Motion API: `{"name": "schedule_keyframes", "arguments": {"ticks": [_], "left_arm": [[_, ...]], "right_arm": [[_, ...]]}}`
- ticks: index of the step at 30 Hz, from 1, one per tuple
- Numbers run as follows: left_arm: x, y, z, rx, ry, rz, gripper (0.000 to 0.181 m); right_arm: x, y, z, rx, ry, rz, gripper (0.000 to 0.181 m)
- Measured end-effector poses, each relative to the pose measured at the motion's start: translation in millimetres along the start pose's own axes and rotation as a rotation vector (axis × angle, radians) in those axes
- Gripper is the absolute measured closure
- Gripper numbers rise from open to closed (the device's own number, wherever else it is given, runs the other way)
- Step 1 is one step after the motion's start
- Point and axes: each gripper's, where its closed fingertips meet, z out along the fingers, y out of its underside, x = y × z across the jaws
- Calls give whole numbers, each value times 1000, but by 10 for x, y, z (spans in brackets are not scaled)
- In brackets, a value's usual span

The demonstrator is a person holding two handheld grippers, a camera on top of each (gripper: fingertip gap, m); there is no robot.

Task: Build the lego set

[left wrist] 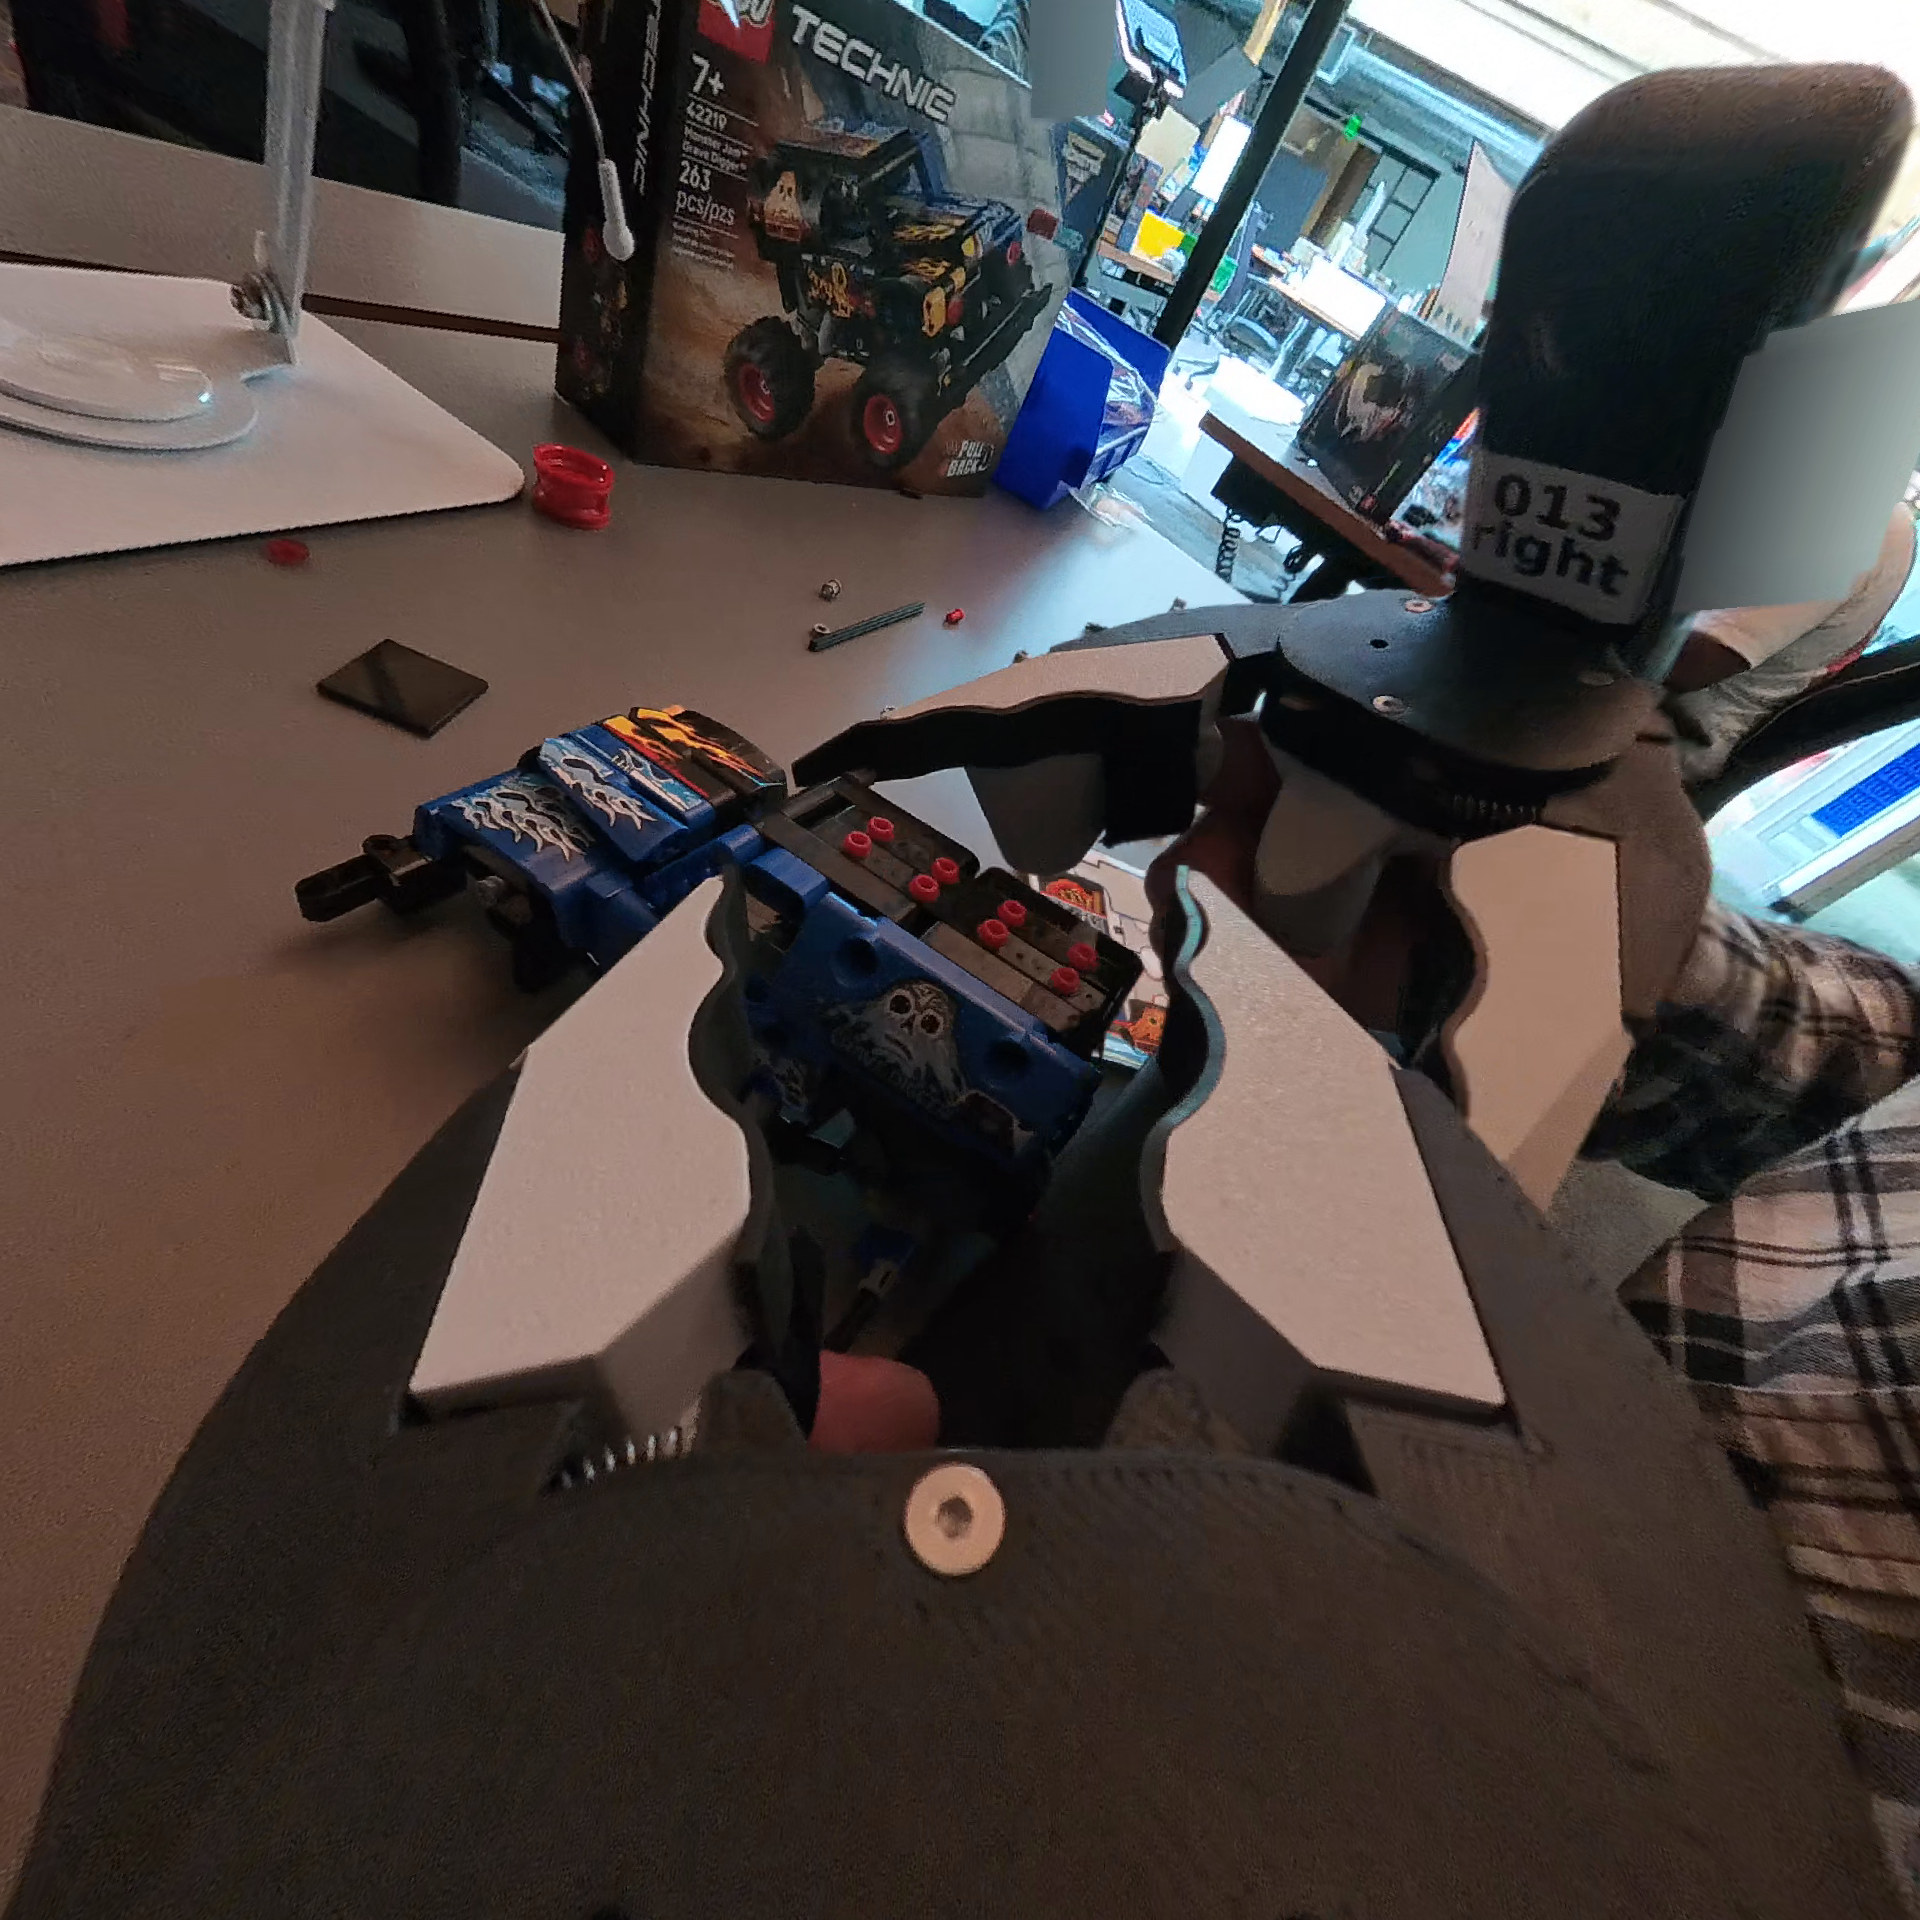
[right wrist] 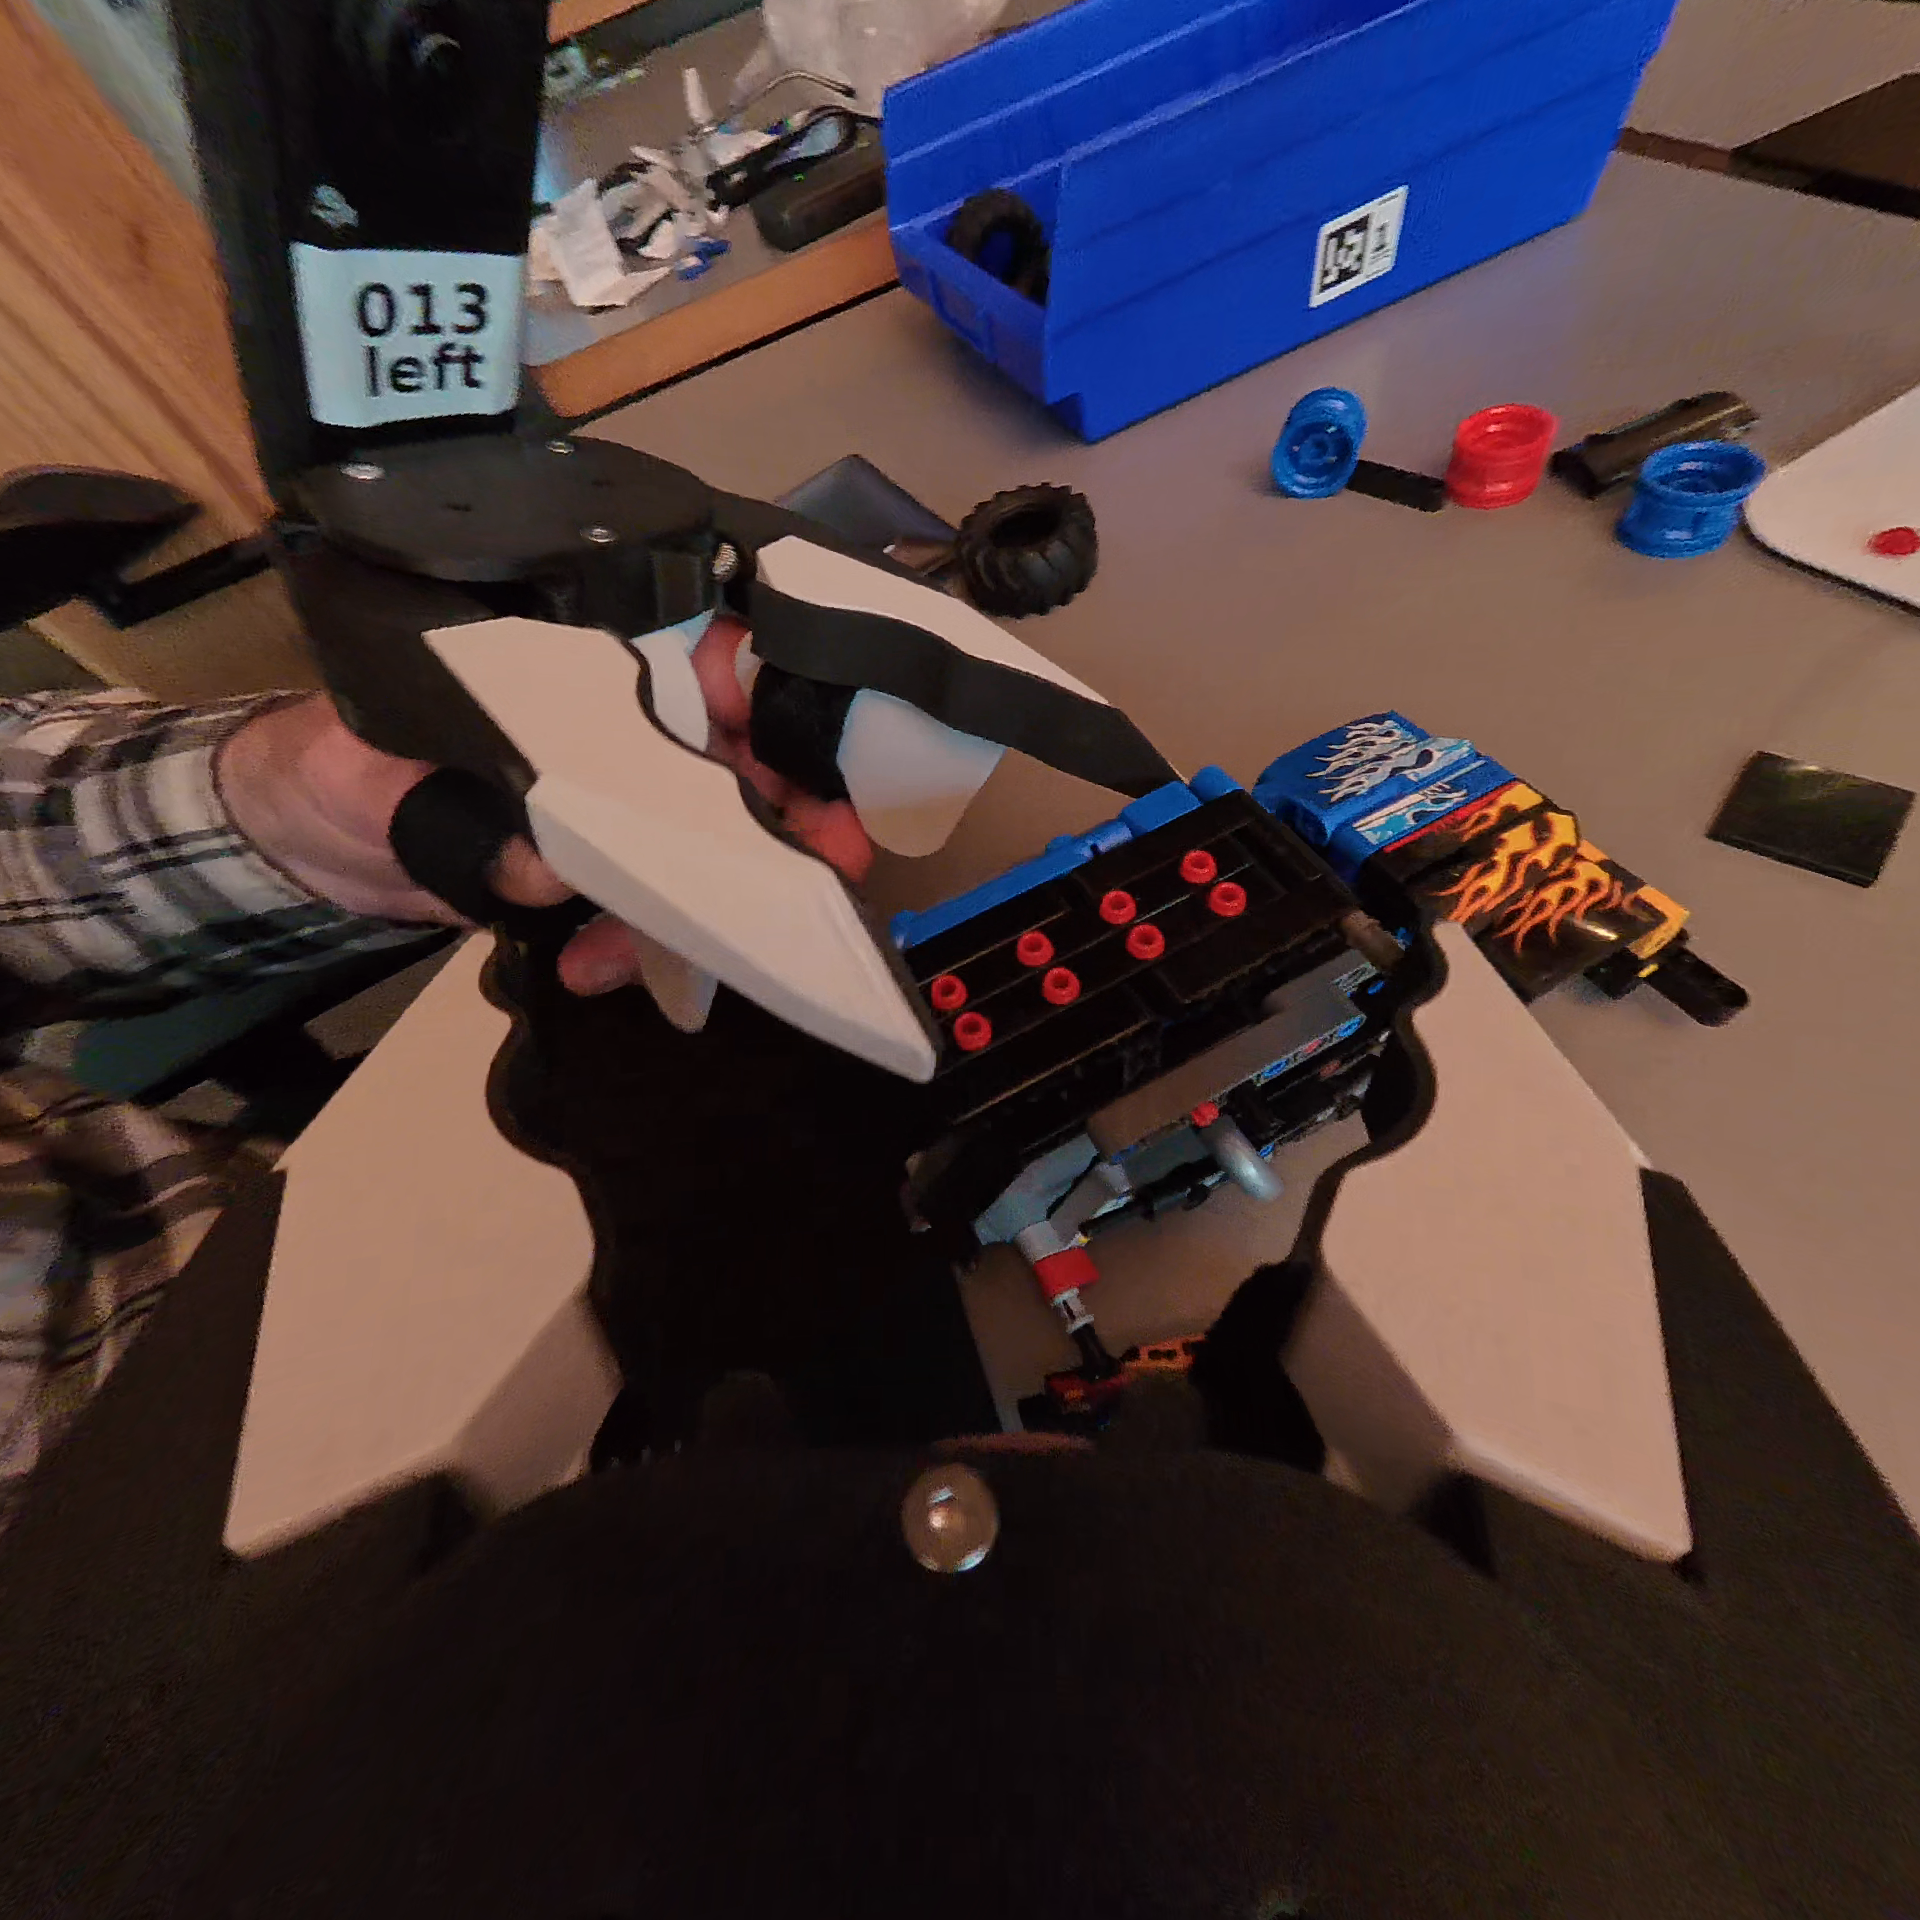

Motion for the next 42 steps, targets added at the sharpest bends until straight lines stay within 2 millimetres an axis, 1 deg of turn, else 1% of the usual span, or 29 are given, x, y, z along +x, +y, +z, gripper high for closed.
{"name": "schedule_keyframes", "arguments": {"ticks": [2, 5, 7, 9, 11, 13, 15, 16, 18, 19, 21, 24, 25, 27, 28, 36, 39, 42], "left_arm": [[5, 0, 1, 0, -5, 11, 102], [-33, -58, -41, 41, 1, -29, 113], [-26, -100, -65, 69, -4, -9, 120], [-16, -75, -44, 53, -2, -4, 122], [-17, -78, -34, 53, 5, -10, 124], [33, -57, -9, 40, 30, -4, 133], [54, -54, 24, 37, 28, 3, 140], [18, -77, 15, 50, 3, 4, 148], [-32, -169, -70, 116, -12, -20, 150], [-50, -176, -97, 125, -18, -25, 150], [-106, -159, -104, 119, -63, -10, 147], [-203, -146, -85, 87, -145, 24, 131], [-222, -157, -91, 91, -161, 31, 130], [-212, -77, -48, 46, -145, 4, 129], [-211, -35, -21, 25, -137, -11, 124], [-209, 11, 16, 0, -144, -53, 113], [-191, 28, 49, -7, -163, -41, 102], [-214, 18, 51, 0, -179, -42, 102]], "right_arm": [[9, -13, 16, 14, 31, 4, 26], [14, -27, 19, 66, 56, 48, 30], [8, -58, -9, 96, 72, 41, 33], [7, -76, -24, 108, 88, 19, 34], [-15, -72, -21, 110, 84, 13, 32], [-76, -70, -1, 109, 66, -5, 35], [-118, -71, 32, 107, 69, -23, 33], [-98, -93, 16, 119, 96, -32, 36], [-82, -153, -51, 168, 133, -52, 46], [-99, -132, -50, 164, 121, -37, 45], [-104, -96, -33, 151, 112, -14, 39], [-42, -148, -57, 180, 128, 7, 29], [-41, -123, -37, 165, 120, 14, 26], [-78, -93, -1, 141, 101, 3, 26], [-93, -100, 7, 141, 99, -5, 26], [-88, -76, 51, 124, 105, -10, 25], [-105, -47, 83, 100, 111, -29, 25], [-128, -83, 78, 132, 100, 12, 25]]}}
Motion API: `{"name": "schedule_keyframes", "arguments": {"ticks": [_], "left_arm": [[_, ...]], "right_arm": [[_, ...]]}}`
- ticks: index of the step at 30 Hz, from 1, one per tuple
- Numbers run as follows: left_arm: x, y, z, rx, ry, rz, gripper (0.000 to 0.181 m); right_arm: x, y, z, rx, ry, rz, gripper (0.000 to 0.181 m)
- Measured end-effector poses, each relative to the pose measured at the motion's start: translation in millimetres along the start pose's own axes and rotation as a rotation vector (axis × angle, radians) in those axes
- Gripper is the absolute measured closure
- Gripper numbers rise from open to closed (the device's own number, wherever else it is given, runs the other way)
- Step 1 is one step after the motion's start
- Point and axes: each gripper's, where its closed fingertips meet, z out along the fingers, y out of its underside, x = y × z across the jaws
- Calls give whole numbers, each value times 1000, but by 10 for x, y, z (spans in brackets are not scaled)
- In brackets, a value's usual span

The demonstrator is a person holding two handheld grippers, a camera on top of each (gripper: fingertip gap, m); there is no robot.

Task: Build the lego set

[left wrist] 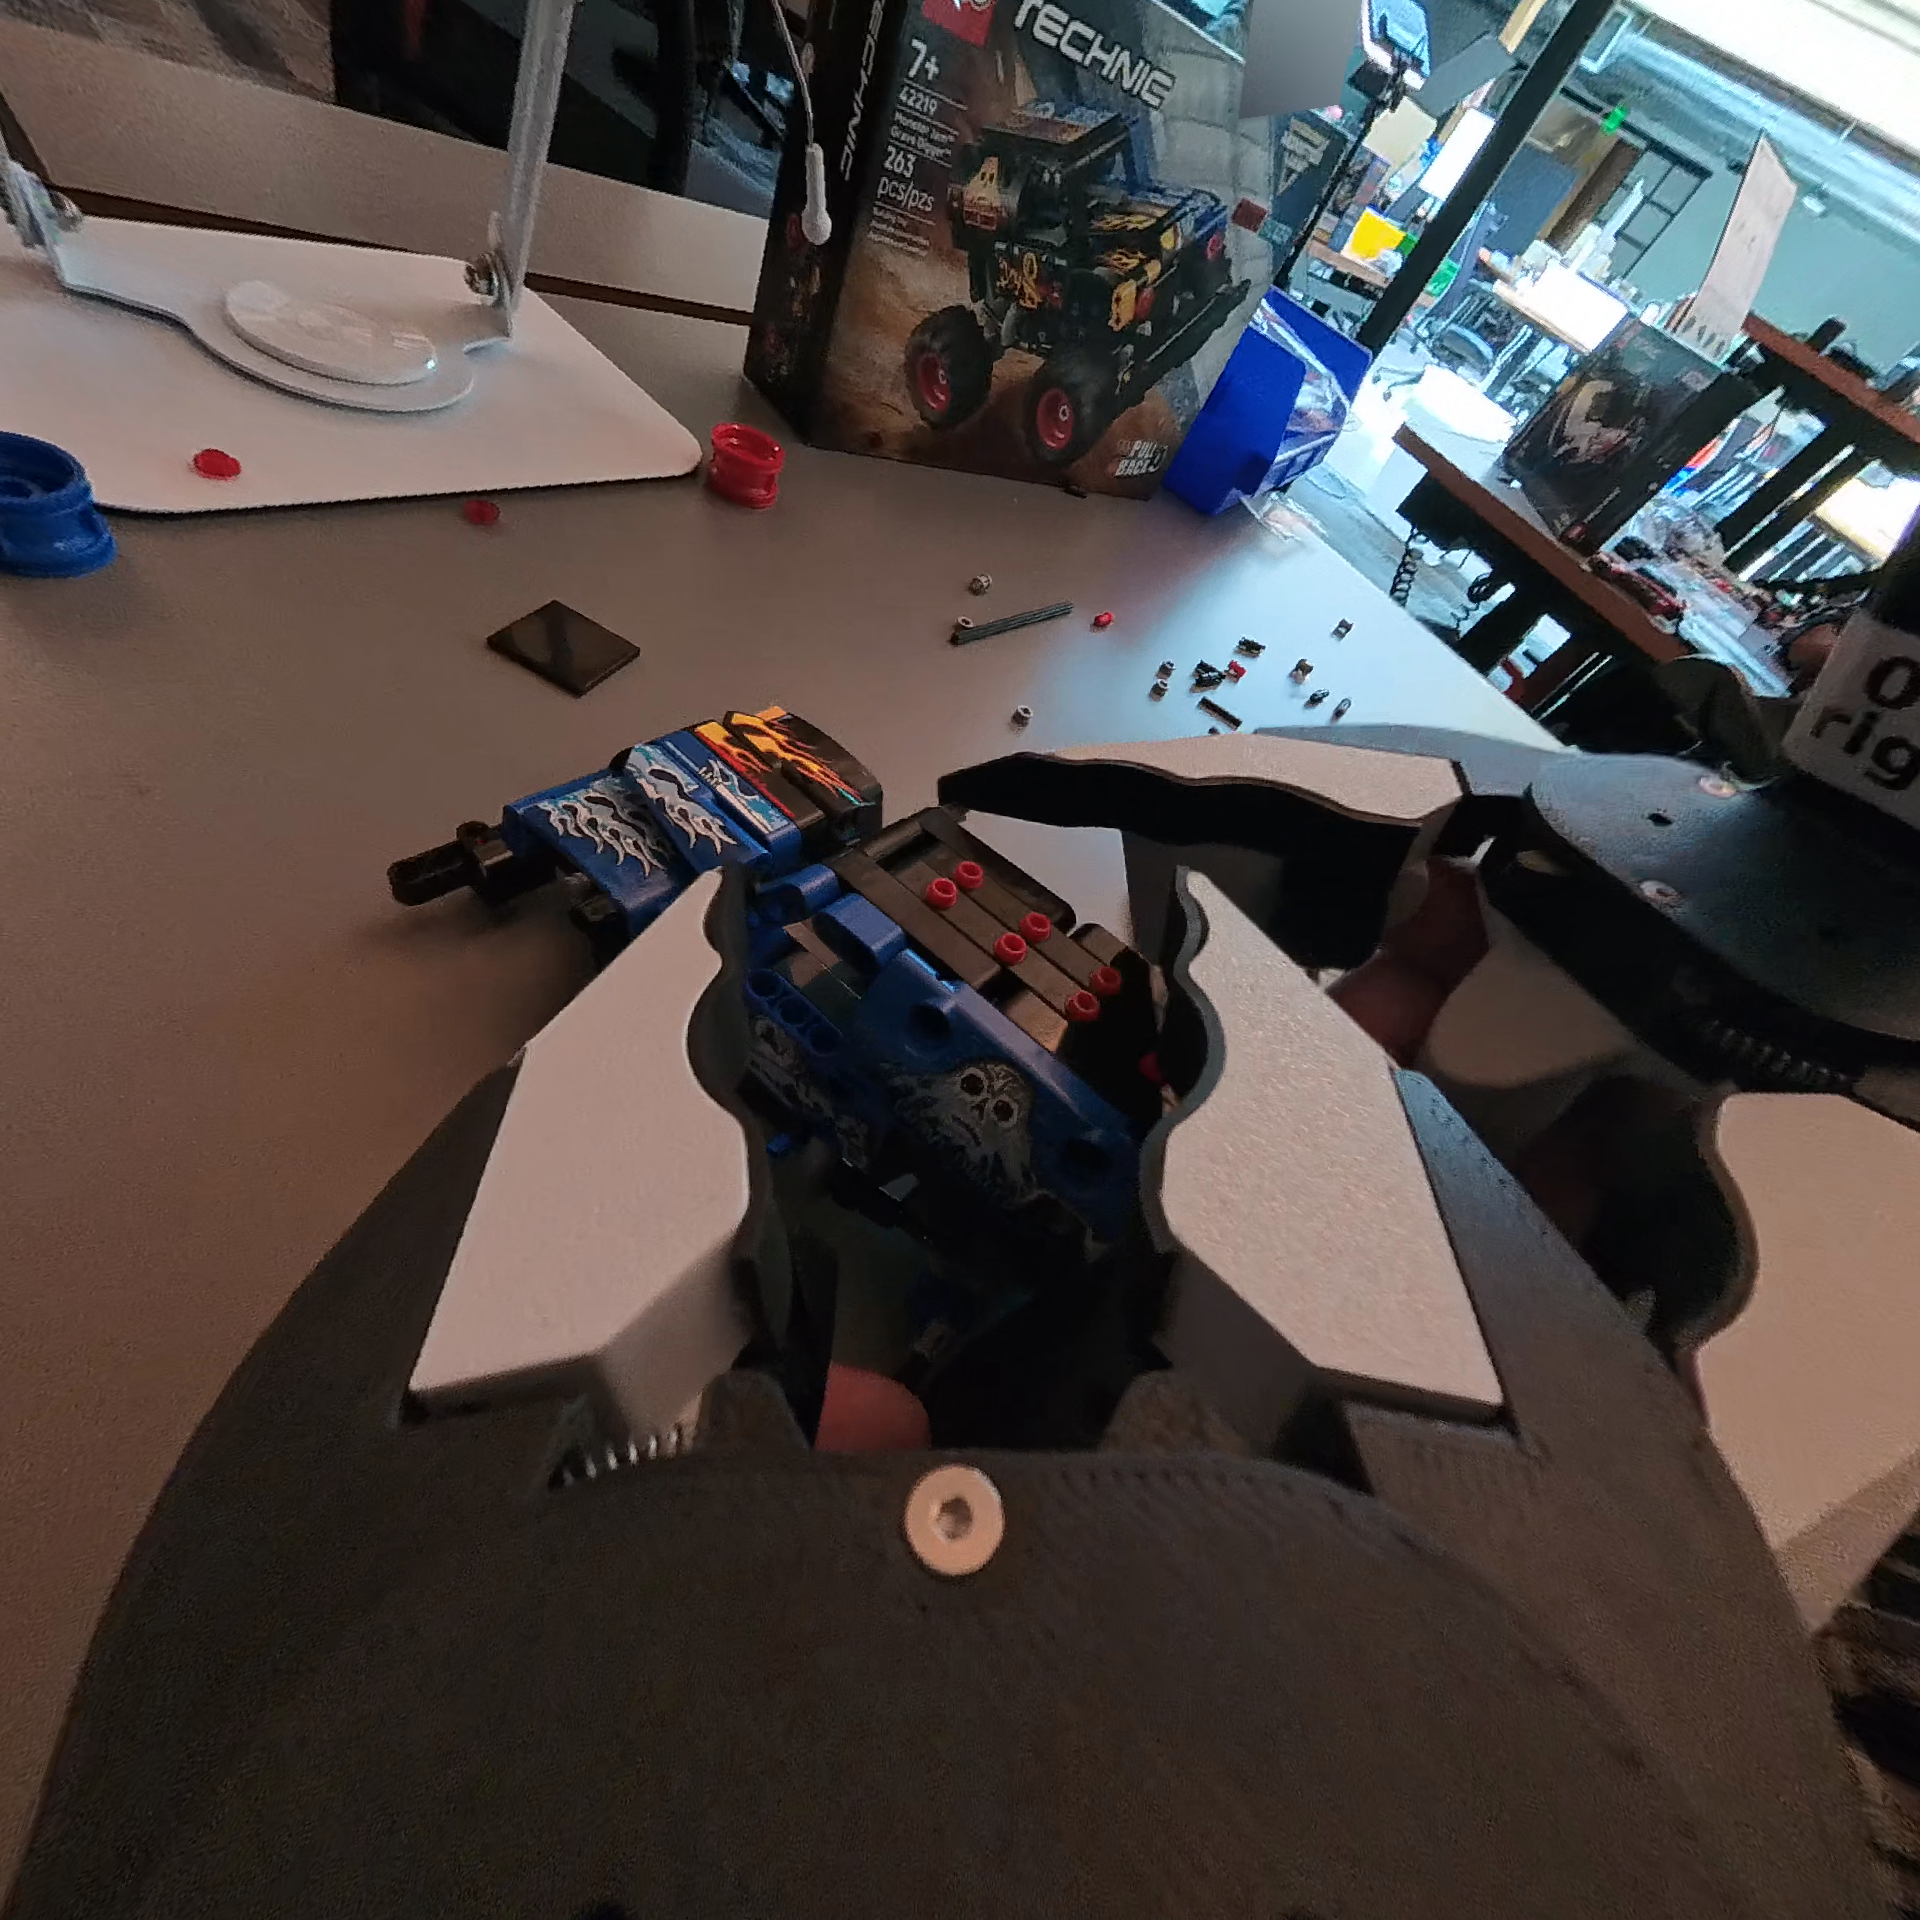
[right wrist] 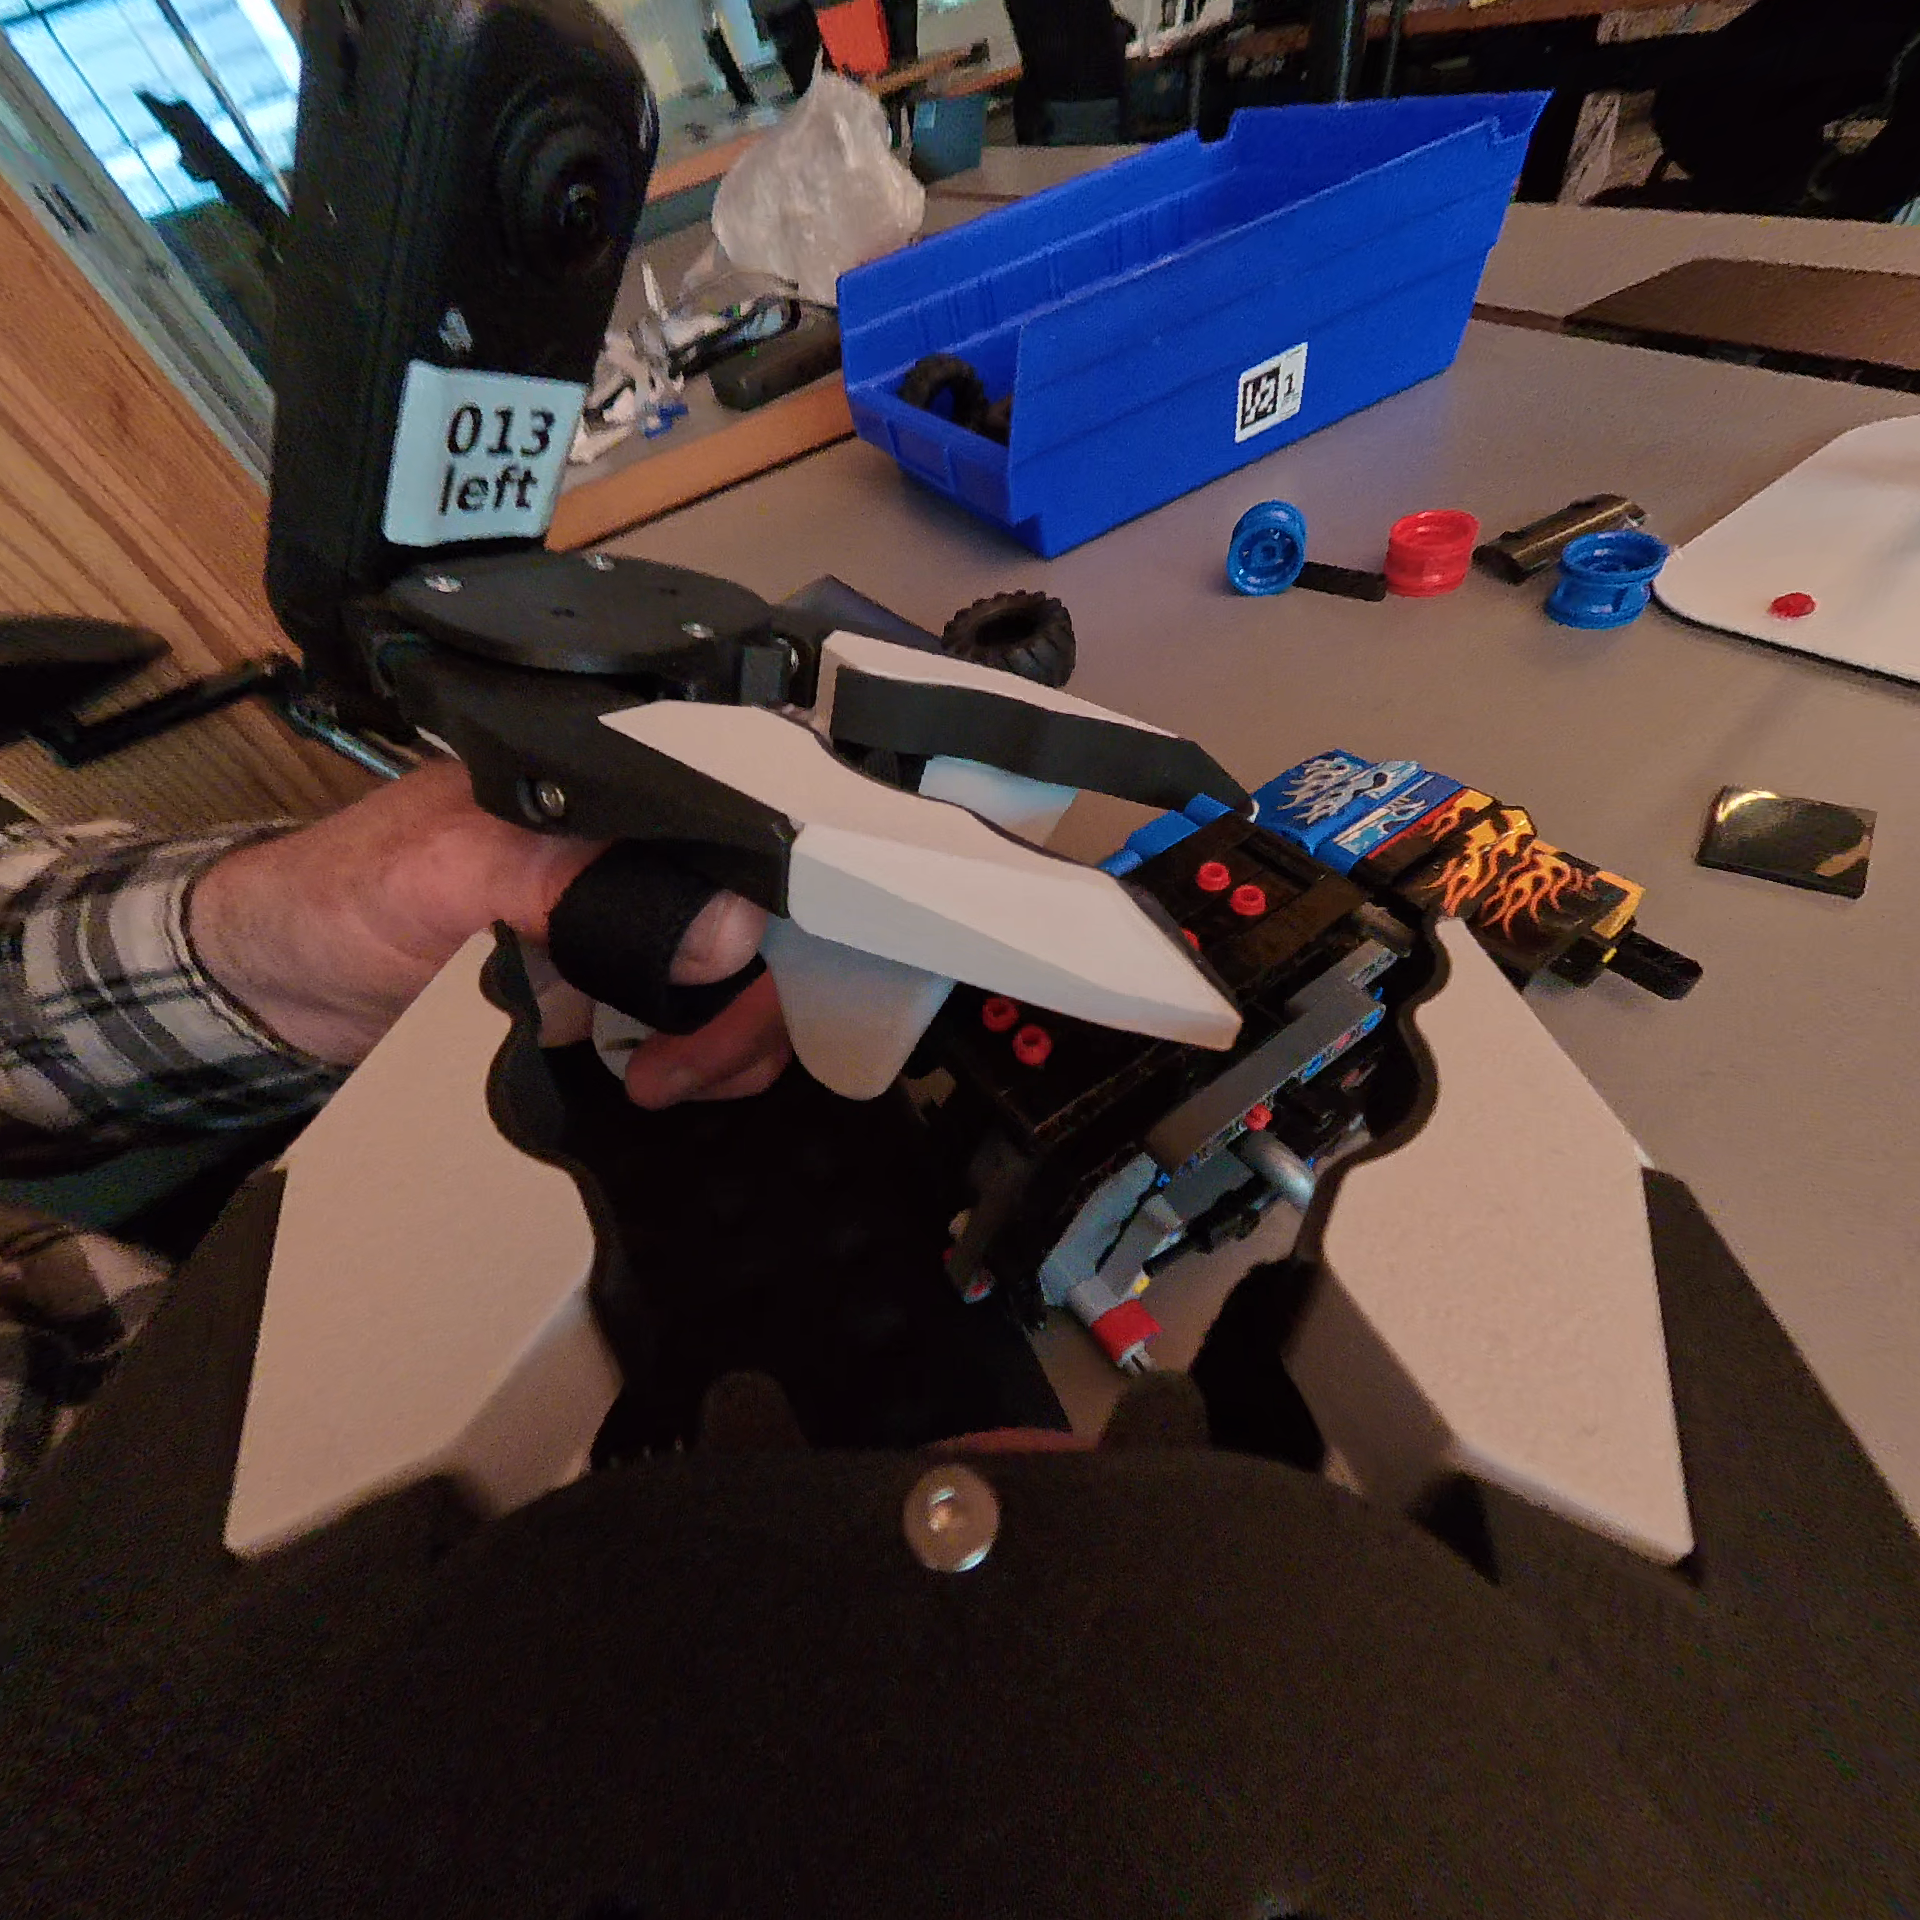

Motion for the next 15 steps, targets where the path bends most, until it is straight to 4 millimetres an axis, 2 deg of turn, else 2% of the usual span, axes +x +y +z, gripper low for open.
{"name": "schedule_keyframes", "arguments": {"ticks": [6, 15], "left_arm": [[9, -14, -6, 16, -5, 3, 106], [16, -28, 4, 24, 12, -26, 110]], "right_arm": [[46, -125, -25, 99, 36, 104, 25], [72, -116, -36, 116, 62, 156, 26]]}}
